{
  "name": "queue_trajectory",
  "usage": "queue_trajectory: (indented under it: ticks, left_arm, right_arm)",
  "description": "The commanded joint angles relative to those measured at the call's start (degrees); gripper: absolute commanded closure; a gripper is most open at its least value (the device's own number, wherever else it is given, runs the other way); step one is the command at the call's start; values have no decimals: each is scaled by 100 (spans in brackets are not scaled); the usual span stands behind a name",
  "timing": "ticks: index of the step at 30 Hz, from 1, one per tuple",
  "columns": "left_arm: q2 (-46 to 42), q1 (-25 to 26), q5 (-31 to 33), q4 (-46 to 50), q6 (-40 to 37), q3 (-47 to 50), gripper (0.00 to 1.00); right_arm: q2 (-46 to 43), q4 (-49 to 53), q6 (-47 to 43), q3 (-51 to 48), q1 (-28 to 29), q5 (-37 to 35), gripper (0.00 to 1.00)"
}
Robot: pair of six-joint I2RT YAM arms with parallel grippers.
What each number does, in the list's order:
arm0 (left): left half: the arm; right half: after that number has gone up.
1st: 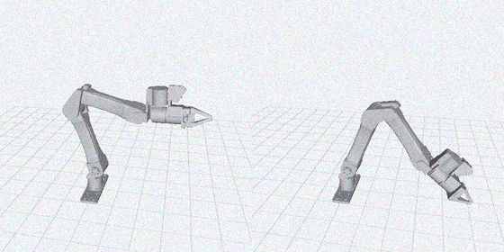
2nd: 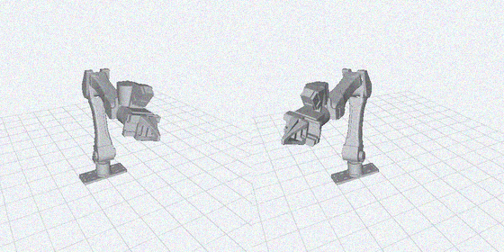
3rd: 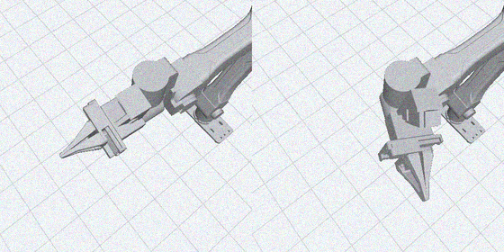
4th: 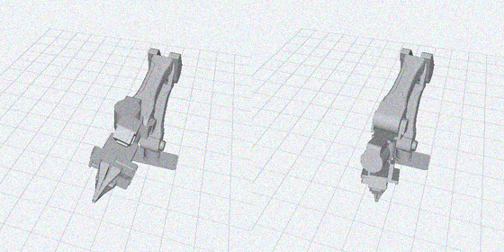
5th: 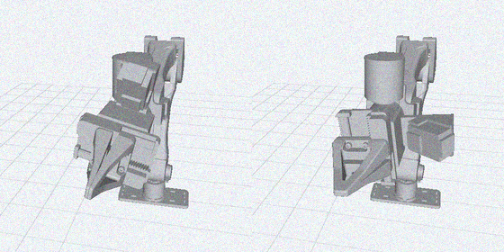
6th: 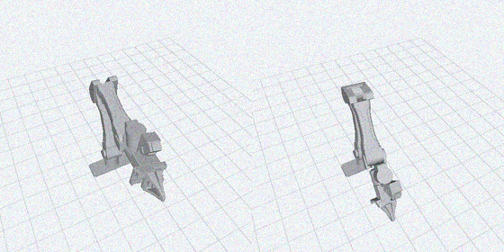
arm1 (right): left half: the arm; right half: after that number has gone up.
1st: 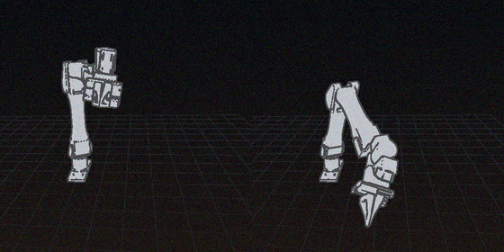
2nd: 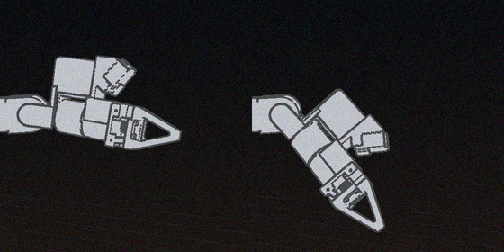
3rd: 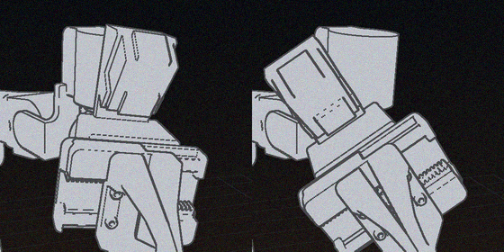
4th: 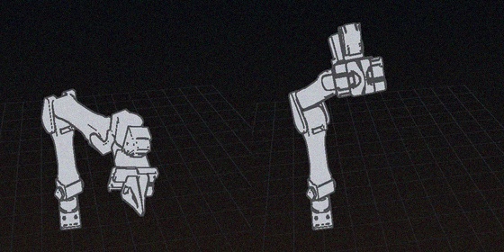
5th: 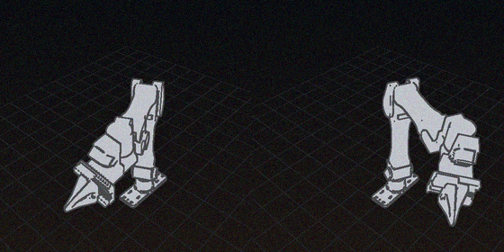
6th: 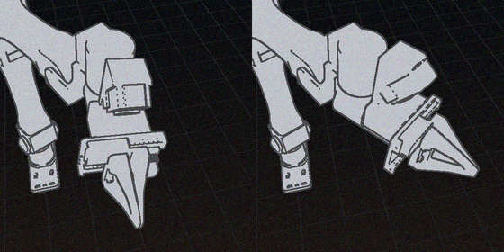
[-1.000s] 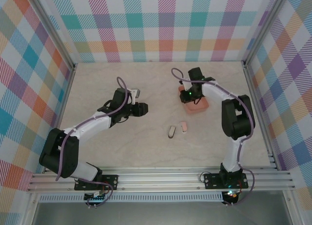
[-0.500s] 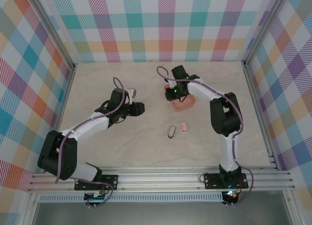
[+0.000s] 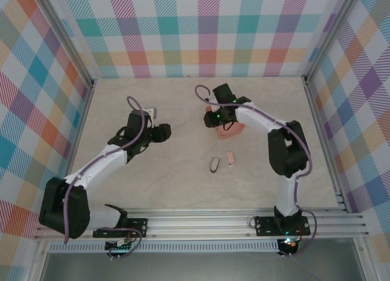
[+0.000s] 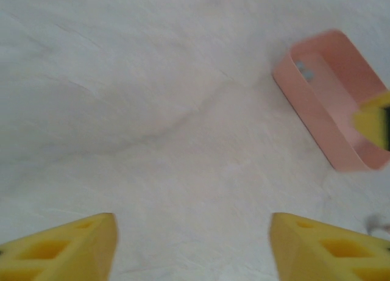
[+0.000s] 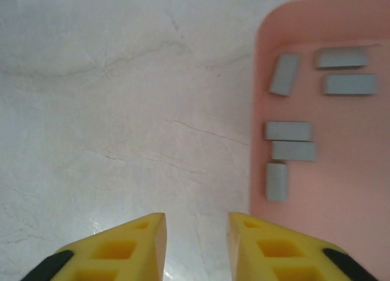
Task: Load the staples into the stapler
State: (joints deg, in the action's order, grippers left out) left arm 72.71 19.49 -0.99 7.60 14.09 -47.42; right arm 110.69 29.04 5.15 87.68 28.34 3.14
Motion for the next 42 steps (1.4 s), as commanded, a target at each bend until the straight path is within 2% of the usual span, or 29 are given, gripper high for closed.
queue_trajectory:
  ticks: [1, 5, 9, 11, 12, 16, 20, 24, 27, 31, 32, 34, 35, 36, 38, 39, 40, 41, 42]
  left_arm:
    - [-394, -275, 986, 113, -155, 8, 20]
    - [-743, -493, 1718, -137, -372, 196, 1]
    - [-957, -719, 2262, -530, -527, 522, 0]
    - [-1026, -794, 2453, -833, -623, 757, 0]
    - [-1063, -814, 2498, -1080, -724, 939, 0]
    - [-1148, -866, 2636, -2376, -1016, 1777, 0]
    - [-876, -948, 2763, -3237, -1229, 2242, 0]
    - [-89, -1008, 2667, -3810, -1407, 2384, 0]
    - [563, -1025, 2503, -4766, -1488, 2567, 0]
    - [980, -1036, 2125, -5084, -1591, 2460, 0]
    - [1121, -1043, 2070, -5458, -1613, 2611, 0]
    - [1773, -1059, 2158, -6980, -1613, 3046, 0]
    - [1824, -1084, 2153, -7088, -1610, 3057, 0]
    - [1522, -1097, 2092, -6325, -1482, 2894, 0]
    - [1737, -1260, 1954, -6036, -1409, 2587, 0]
    - [1643, -1319, 1806, -5346, -1331, 2347, 0]
    - [1670, -1408, 1737, -5580, -1288, 2464, 0]
    - [1673, -1416, 1754, -5676, -1288, 2470, 0]
    - [1639, -1420, 1743, -5473, -1268, 2443, 0]
  right_arm:
    - [-915, -412, -182, -366, -186, -575, 57]
    - [-1764, -897, -284, -1159, -465, -1016, 44]
    - [-2583, -1586, -339, -2131, -877, -1371, 32]
    - [-2902, -1917, -301, -2605, -1064, -1622, 17]
    - [-3039, -2108, -289, -2852, -1155, -1801, 2]
    - [-3383, -2731, -141, -3711, -1545, -2061, 1]
    - [-3577, -3448, 23, -4505, -1903, -2088, 1]
    - [-3814, -4424, -275, -5357, -2051, -2188, 1]
    - [-3880, -5480, -428, -6069, -2168, -2228, 1]
    - [-3619, -6462, -382, -6607, -2361, -1966, 1]
    - [-3511, -6844, -408, -6673, -2373, -1922, 1]
    - [-3387, -7152, -462, -6695, -2399, -1720, 1]
    - [-3271, -7356, -384, -6736, -2427, -1646, 1]
    - [-3060, -7717, -394, -6771, -2430, -1543, 1]
    - [-2546, -8207, -449, -6791, -2438, -1417, 1]
    - [-2268, -8481, -488, -6788, -2434, -1347, 1]
    - [-2145, -8407, -495, -6687, -2436, -1370, 1]
    - [-2315, -7840, -424, -6559, -2464, -1273, 1]
    - [-2253, -7949, -417, -6536, -2523, -1146, 1]
